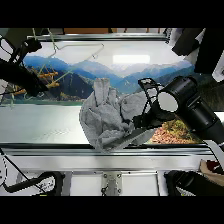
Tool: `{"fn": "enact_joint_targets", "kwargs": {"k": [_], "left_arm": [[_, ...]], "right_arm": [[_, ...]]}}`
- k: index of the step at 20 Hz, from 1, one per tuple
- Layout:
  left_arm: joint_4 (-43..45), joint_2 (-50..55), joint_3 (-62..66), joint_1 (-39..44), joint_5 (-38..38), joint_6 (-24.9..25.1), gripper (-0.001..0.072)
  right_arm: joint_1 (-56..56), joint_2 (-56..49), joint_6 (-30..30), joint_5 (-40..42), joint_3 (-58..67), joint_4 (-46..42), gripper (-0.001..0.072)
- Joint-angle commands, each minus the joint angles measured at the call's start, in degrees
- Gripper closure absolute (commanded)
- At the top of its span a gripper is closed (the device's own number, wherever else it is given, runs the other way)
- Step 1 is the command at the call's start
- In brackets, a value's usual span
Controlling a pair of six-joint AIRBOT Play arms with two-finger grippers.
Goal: Fold the clothes and pants, and hang the long-sleeved shirts on hangers.
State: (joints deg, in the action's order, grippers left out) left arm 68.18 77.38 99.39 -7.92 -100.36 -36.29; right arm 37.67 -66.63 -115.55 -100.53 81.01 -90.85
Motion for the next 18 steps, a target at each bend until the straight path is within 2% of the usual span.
{"fn": "enact_joint_targets", "kwargs": {"k": [1, 3, 6, 8, 11, 16, 18], "left_arm": [[-0.83, -1.57, -2.6, -0.11, -4.63, 14.49, 0.0695], [-0.85, -3.76, -8.15, -0.11, -4.61, 19.26, 0.0695], [-1.09, -6.56, -17.33, -0.98, -4.61, 23.41, 0.0695], [-5.46, -8.04, -22.45, -3.15, -4.63, 25.42, 0.0695], [-14.01, -9.49, -26.21, -6.58, -4.37, 25.59, 0.0695], [-13.81, -10.29, -27.02, -6.27, -4.0, 25.57, 0.0695], [-13.81, -10.29, -27.02, -5.25, -4.02, 25.57, 0.0695]], "right_arm": [[0.02, -0.07, 0.0, 0.02, -0.02, 0.02, 0.0694], [0.02, -0.07, 0.0, 0.02, -0.02, 0.0, 0.0694], [0.02, -0.07, 0.0, 0.0, -0.02, 0.0, 0.0694], [0.02, -0.07, 0.0, 0.02, -0.02, 0.0, 0.0694], [0.02, -0.07, 0.0, 0.04, -0.02, -0.02, 0.0693], [0.02, -0.07, 0.04, 0.02, -0.02, 0.22, 0.0694], [-0.46, -0.09, 2.86, 1.9, 0.02, -1.01, 0.0694]]}}
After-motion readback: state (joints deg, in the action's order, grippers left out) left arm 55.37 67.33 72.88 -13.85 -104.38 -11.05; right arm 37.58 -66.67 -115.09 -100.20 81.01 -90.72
